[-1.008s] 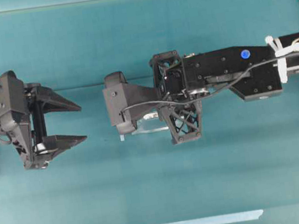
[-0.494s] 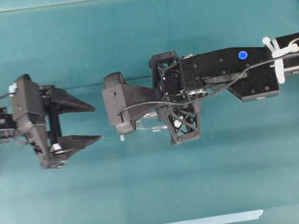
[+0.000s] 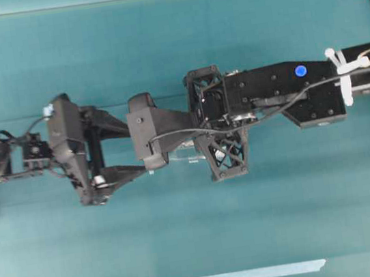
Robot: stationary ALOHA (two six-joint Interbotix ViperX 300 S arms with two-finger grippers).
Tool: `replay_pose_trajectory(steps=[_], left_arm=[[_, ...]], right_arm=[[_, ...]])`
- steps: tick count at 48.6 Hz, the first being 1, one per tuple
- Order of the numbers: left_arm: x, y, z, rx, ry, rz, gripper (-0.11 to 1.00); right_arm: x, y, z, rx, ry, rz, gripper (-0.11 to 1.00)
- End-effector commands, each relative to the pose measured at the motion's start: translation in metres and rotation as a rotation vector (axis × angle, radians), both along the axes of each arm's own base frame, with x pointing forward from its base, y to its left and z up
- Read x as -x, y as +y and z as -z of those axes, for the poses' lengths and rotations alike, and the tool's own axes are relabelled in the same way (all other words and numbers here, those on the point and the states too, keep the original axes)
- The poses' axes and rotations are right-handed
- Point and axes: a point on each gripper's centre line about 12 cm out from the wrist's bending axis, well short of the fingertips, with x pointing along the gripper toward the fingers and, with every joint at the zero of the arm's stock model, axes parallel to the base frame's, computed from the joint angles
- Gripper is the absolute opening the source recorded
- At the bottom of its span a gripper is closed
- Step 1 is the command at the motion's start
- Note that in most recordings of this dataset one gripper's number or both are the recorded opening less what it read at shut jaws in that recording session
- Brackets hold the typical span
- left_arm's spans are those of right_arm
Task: Hand over the silver zip bag and make it stand upright.
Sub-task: 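Close the left gripper on the bag's lower edge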
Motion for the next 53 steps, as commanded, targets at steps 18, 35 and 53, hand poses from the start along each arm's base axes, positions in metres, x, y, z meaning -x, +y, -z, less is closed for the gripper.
replay_pose_trajectory(steps=[18, 35, 53], left_arm=[[-0.031, 0.003, 0.033, 0.099, -0.082, -0.033, 0.94], [-0.055, 0.011, 0.043, 0.100, -0.092, -0.051, 0.94], [-0.066, 0.011, 0.054, 0.107, -0.077, -0.053, 0.94]], right_arm=[[0.000, 0.003, -0.004, 0.003, -0.029, -0.015, 0.01], [0.002, 0.005, 0.000, 0.003, -0.018, -0.018, 0.01], [0.002, 0.005, 0.001, 0.003, -0.019, -0.020, 0.01]])
